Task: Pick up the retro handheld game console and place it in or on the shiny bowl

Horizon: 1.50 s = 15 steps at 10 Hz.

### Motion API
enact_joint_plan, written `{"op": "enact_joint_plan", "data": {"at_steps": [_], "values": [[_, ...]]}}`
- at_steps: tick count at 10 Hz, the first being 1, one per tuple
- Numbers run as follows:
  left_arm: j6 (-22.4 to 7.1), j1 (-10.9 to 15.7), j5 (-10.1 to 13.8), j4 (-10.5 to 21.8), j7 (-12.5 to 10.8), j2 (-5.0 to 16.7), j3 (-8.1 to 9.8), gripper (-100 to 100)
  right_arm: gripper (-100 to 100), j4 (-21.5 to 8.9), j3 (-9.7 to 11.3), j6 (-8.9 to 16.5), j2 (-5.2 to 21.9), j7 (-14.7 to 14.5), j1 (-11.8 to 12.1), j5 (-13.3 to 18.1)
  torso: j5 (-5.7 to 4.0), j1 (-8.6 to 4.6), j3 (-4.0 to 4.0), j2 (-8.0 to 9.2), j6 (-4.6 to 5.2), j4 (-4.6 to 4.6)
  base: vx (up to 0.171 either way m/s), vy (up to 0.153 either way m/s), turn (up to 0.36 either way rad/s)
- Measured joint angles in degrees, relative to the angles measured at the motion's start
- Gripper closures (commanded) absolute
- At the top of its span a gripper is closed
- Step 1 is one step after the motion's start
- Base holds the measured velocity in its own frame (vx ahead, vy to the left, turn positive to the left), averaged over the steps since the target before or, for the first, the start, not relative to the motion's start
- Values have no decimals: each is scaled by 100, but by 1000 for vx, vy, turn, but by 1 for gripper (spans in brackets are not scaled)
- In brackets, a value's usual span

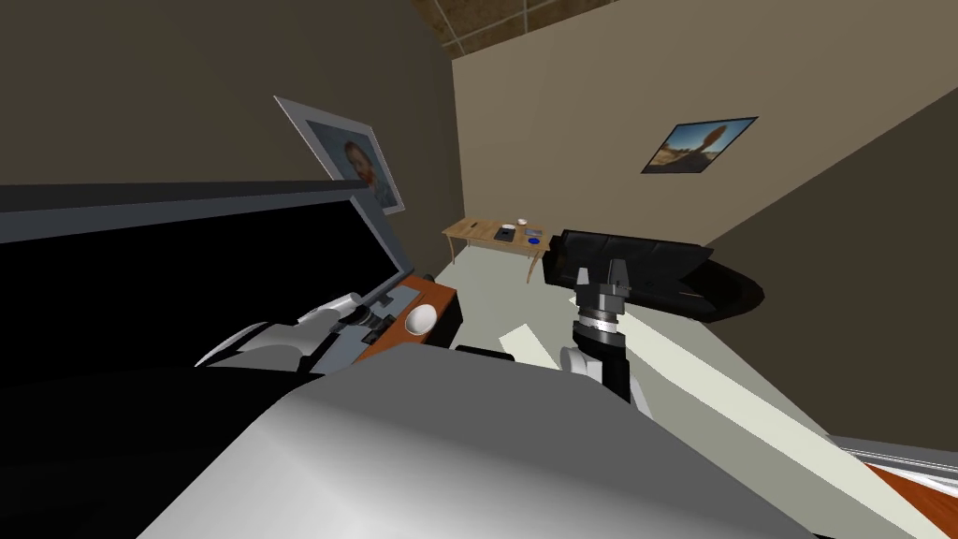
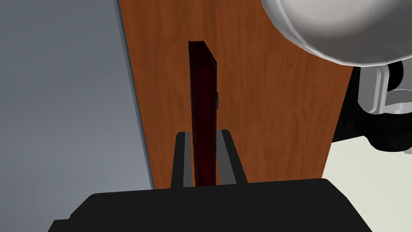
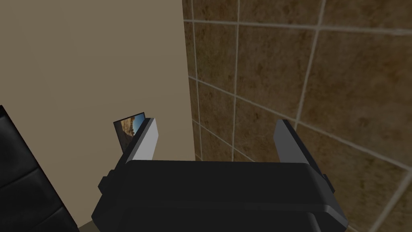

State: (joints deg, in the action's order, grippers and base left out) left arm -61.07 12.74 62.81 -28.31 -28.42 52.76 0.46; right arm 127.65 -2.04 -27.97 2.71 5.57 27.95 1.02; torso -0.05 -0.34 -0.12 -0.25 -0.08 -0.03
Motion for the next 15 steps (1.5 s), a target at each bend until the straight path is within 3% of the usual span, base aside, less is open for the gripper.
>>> {"op": "enact_joint_plan", "data": {"at_steps": [2, 3, 6, 7, 9, 12, 13, 15], "values": [[-29, 262, 37, 321, 168, 94, -6, 100, 0, 0, 0, 0, 0, 0, 0, 0, 0, 15, 1, 0, -2, 1, 9, -55, -46], [-66, 310, 50, 325, 162, 144, -3, 100, 0, 0, 0, 0, 0, 0, 0, 0, 5, 11, -1, -1, -5, -1, 12, -37, -1], [-257, 232, 136, -9, -44, 360, 28, 100, 0, 0, 0, 0, 0, 0, 0, 0, 0, -9, 1, 0, -3, 1, 16, -110, -58], [-345, 545, 167, 314, 48, 473, -18, 100, 0, 0, 0, 0, 0, 0, 0, 0, -6, -23, -2, -7, 0, 3, 38, -112, -31], [-459, 380, 225, -9, -119, 563, -2, 100, 0, 0, 0, 0, 0, 0, 1, 0, 0, -2, -2, -4, -10, -2, 70, -109, -8], [-626, 280, 406, -91, -196, 749, -219, 100, 0, 0, 0, 0, -1, 0, 2, 0, -3, -38, -28, -46, -8, -13, 149, -163, 6], [-641, 362, 452, 112, -137, 741, -361, 100, 0, 1, 0, 0, 0, 0, 2, 0, -2, -30, -35, -58, -7, -16, 113, -103, -5], [-738, 112, 534, -201, -305, 807, -387, 100, 0, 0, -1, 0, 0, 0, 1, 0, 1, 9, -13, -17, -14, -8, 52, -69, -2]]}}
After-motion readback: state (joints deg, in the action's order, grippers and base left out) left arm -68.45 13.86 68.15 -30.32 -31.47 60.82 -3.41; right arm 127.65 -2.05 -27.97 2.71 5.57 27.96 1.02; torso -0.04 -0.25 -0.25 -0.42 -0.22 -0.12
